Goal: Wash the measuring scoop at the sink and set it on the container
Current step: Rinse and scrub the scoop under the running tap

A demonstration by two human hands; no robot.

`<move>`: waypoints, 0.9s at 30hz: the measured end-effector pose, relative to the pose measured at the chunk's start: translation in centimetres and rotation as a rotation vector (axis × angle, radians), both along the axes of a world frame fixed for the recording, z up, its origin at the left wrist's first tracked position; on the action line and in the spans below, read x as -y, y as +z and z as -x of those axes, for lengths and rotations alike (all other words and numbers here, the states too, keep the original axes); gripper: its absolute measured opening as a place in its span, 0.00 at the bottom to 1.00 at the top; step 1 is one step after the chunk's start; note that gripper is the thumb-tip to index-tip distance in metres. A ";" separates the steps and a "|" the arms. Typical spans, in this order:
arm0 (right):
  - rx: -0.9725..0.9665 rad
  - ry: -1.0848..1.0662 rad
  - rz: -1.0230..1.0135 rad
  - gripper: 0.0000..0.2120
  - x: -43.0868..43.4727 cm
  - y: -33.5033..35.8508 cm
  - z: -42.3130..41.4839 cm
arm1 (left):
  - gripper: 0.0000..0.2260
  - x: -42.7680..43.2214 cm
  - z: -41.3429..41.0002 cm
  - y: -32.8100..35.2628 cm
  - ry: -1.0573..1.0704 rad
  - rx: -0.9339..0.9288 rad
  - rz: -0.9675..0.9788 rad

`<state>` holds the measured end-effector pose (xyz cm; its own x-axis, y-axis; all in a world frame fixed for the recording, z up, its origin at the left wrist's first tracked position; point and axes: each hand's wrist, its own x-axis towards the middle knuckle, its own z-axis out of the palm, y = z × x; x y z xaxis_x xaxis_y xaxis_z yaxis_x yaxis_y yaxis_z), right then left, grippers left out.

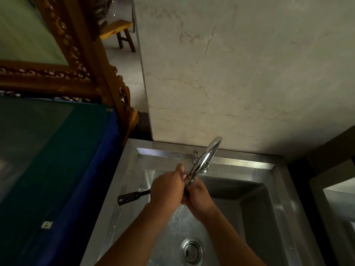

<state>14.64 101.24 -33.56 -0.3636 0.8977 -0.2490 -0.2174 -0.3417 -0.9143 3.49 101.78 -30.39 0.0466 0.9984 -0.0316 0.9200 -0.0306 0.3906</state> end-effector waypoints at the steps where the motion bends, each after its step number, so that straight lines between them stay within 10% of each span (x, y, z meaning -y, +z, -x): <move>1: 0.057 0.018 0.008 0.17 0.0 0.1 -0.2 | 0.07 -0.1 0.2 0.0 -0.011 -0.018 0.000; 8: 0.553 0.473 0.176 0.16 -2.4 2.5 -2.6 | 0.08 -0.2 1.4 -0.3 -0.225 -0.018 0.065; 13: 0.995 0.808 -0.120 0.07 -4.7 4.9 -2.4 | 0.11 -0.4 2.0 -0.6 -0.307 0.105 0.141; 18: 0.988 0.489 -0.408 0.07 -4.8 3.9 -2.2 | 0.06 -0.6 1.9 -0.5 -0.078 0.494 0.291; 24: 0.587 -0.374 -0.090 0.13 1.3 0.7 2.0 | 0.15 1.3 -1.8 -1.7 0.476 1.033 0.307; 27: 0.705 -0.297 -0.178 0.12 1.9 -0.1 1.8 | 0.18 2.4 -1.8 -2.9 0.483 1.091 0.302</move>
